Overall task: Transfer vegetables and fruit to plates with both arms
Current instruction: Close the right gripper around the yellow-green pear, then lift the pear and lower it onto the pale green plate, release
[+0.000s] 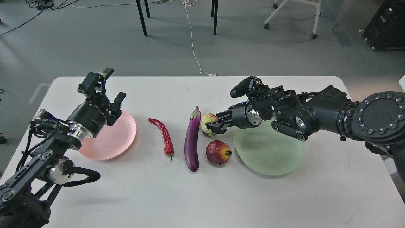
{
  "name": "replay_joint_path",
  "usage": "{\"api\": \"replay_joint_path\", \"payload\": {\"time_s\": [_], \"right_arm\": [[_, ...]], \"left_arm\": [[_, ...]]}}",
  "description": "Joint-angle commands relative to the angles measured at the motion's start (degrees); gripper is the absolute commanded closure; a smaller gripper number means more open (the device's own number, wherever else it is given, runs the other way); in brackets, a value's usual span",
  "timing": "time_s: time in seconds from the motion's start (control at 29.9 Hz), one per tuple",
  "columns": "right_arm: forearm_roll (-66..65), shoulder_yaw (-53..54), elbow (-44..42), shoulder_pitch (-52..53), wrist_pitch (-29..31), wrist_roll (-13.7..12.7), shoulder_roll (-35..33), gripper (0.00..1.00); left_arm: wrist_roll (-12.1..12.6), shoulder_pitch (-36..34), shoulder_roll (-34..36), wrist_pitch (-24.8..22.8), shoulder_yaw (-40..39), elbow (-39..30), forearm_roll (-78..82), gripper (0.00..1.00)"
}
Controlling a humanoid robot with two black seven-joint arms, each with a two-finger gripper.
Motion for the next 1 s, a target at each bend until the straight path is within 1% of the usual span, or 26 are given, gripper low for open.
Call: {"api": "replay_joint_path", "payload": {"time_s": [0.0,0.23,0.37,0.4,0.53,0.6,0.67,0.77,0.87,0.97], "right_arm": [[0.0,-0.3,0.0,0.5,0.1,0.0,0.0,0.58],[0.0,-0.3,0.6,1.8,0.3,0.0,0.0,0.59],[0.1,-0.2,2.5,5.4,0.3,0.0,0.0,0.58],[0.1,-0.2,3.8,7.0,0.4,0.0,-1.0,0.58],[-1.2,-0.3,11.4,12.5,0.7,0.0,-9.8,0.58],[-4.0,-0.6,15.5,14.0,0.9,0.0,-14.5,0.58],[-8.5,-0.9,19.3,14.7,0.9,0.0,-19.1,0.58],[-13.0,-1.2,21.9,14.2,0.9,0.0,-25.0,0.58],[-15.4,-2.9,22.4,12.7,0.9,0.0,-28.0,0.57],[-15.6,-3.2,22.2,11.1,0.9,0.0,-29.1,0.56]], "left_arm": [[0.0,0.0,0.0,0.0,0.0,0.0,0.0,0.01],[0.0,0.0,0.1,0.0,0.0,0.0,0.0,0.01],[0.1,-0.1,0.0,0.0,0.0,0.0,0.0,0.01],[0.1,-0.1,0.0,0.0,0.0,0.0,0.0,0.01],[0.1,-0.1,0.0,0.0,0.0,-0.1,0.0,0.01],[0.1,-0.2,0.0,0.0,0.2,-0.1,0.0,0.01],[0.1,-0.2,0.0,0.0,0.2,-0.2,0.0,0.01],[0.1,-0.2,0.0,0.0,0.2,-0.2,0.0,0.01],[0.1,-0.2,0.0,0.0,0.3,-0.7,0.0,0.01],[0.2,-0.2,-0.1,0.0,0.3,-0.8,0.0,0.01]]}}
